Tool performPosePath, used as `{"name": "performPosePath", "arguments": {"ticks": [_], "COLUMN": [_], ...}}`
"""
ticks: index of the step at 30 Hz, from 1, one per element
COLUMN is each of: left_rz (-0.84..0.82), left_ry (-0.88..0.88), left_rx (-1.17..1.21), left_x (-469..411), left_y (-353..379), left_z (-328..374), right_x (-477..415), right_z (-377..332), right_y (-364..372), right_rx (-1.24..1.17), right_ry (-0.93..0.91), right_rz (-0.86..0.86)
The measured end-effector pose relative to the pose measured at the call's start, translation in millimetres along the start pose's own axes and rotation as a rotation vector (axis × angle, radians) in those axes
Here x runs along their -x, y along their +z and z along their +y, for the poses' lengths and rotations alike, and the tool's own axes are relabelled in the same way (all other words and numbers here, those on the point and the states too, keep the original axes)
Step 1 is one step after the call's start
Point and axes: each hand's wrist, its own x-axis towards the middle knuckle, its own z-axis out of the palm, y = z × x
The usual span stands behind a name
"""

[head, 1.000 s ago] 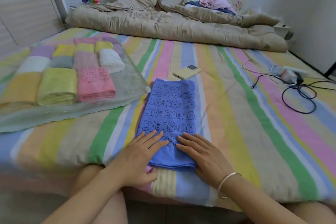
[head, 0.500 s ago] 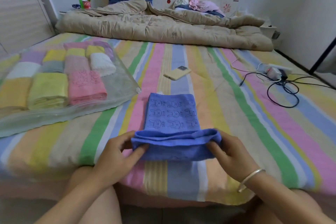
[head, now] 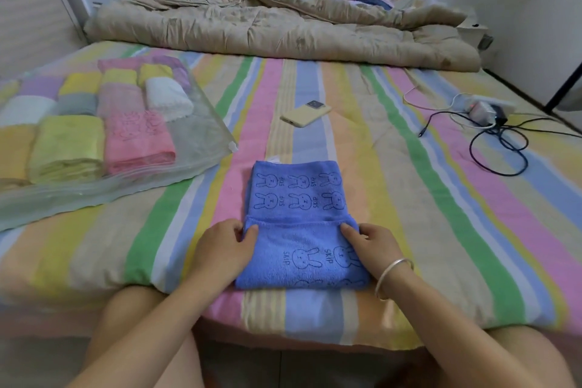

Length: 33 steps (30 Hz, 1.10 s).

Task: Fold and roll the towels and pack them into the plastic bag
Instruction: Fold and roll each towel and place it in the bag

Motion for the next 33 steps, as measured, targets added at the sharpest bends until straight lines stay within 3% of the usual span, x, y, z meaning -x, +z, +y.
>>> {"name": "performPosePath", "arguments": {"ticks": [2, 4, 6, 8, 9, 11, 13, 14, 16, 19, 23, 29, 33], "left_rz": [0.196, 0.314, 0.137, -0.091, -0.153, -0.223, -0.247, -0.261, -0.287, -0.188, -0.138, -0.017, 0.105], "left_ry": [0.174, 0.583, 0.962, 1.088, 1.096, 1.070, 1.053, 1.033, 0.983, 1.020, 1.000, 0.627, 0.450], "left_rx": [-0.136, -0.094, -0.083, -0.252, -0.327, -0.338, -0.243, -0.181, -0.076, -0.135, -0.108, 0.259, 0.427], "left_x": [11.0, 19.0, 20.4, 15.6, 12.4, 6.3, 3.7, 2.7, 0.0, -9.5, -10.2, -12.2, -20.3], "left_y": [-8.9, -18.1, -20.9, -17.2, -14.5, -11.7, -10.8, -11.5, -15.1, -18.7, -16.6, -24.3, -19.6], "left_z": [2.2, 2.1, -6.0, -20.6, -28.9, -37.8, -38.5, -37.5, -37.8, -42.9, -42.3, -28.4, -2.8], "right_x": [-3.0, -4.7, -3.9, 2.1, 8.8, 26.3, 37.1, 38.6, 36.2, 25.2, 9.2, 15.7, 16.0], "right_z": [1.7, 0.7, -2.5, -5.8, -6.3, -7.6, -5.1, -1.4, 7.0, 8.9, 6.3, 1.7, -19.9], "right_y": [-0.6, -2.1, -5.1, -11.5, -15.7, -27.2, -37.6, -38.3, -34.2, -28.4, -32.6, -37.4, -24.6], "right_rx": [-0.007, -0.018, -0.016, 0.039, 0.089, 0.197, 0.345, 0.465, 0.686, 0.723, 0.583, 0.150, -0.214], "right_ry": [0.034, 0.062, 0.070, 0.039, -0.015, -0.391, -0.860, -1.005, -1.122, -1.112, -1.096, -0.830, -0.589], "right_rz": [-0.019, -0.042, -0.067, -0.006, 0.087, 0.284, 0.153, 0.010, -0.157, -0.175, -0.212, -0.024, -0.012]}}
